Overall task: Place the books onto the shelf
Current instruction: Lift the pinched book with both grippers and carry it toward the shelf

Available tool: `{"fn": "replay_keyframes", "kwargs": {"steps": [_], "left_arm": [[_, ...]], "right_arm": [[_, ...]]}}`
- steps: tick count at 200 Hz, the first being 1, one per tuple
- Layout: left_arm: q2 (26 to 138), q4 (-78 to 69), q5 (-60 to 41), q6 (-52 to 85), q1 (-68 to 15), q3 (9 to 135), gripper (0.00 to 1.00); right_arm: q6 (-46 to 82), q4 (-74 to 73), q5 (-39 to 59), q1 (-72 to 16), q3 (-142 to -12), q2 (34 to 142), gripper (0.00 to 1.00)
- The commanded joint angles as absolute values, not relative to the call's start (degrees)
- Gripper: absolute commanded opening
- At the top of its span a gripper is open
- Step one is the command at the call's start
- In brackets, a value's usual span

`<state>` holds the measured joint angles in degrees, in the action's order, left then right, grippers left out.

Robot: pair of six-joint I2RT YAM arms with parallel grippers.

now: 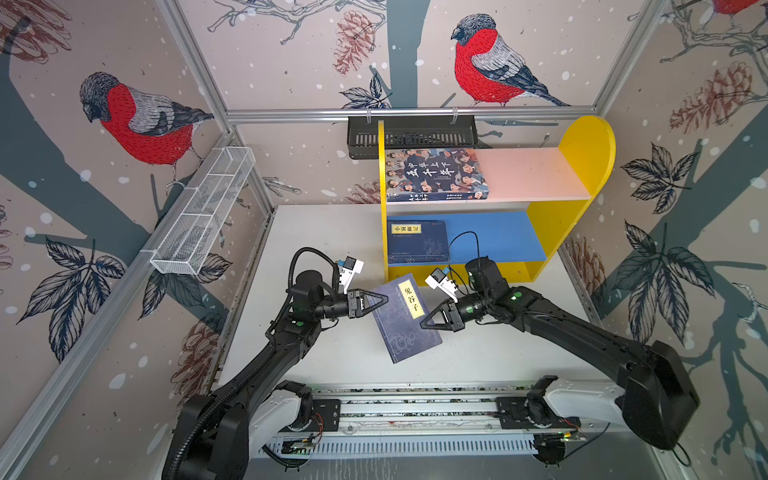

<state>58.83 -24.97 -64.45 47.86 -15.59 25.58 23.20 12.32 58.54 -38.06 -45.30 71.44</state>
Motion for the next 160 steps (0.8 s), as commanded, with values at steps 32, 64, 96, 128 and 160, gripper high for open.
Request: {"fn": "replay_keyframes", "kwargs": {"steps": [32,64,96,128,160], "left_arm": [[57.4,-20.4,-61.7,43.3,-15.2,30.0,0.0],[56.0,-15.8,-57.3,45.2,-12.4,32.8,0.0],[54.8,-26.4,-54.8,59.6,-10.4,29.5,0.0],[53.7,-38.4,-52.7,69.5,-9.1,24.8,0.0],[53.9,-43.0,-52.1,72.0,-8.8,25.0,0.0]], "right_arm": [[24.9,11.4,49.8,-33.4,-43.2,68.2,0.55],[37.0,0.3,46.6,-28.6,-34.9,55.8,0.76],[50.3,-12.7,41.8,-30.9,-26.2,45.8,0.89],[56.8,-17.0,30.5,-40.6,-21.7,41.6,0.91],[62.6,-28.8,23.2,-49.2,-17.5,44.9,0.93]]}}
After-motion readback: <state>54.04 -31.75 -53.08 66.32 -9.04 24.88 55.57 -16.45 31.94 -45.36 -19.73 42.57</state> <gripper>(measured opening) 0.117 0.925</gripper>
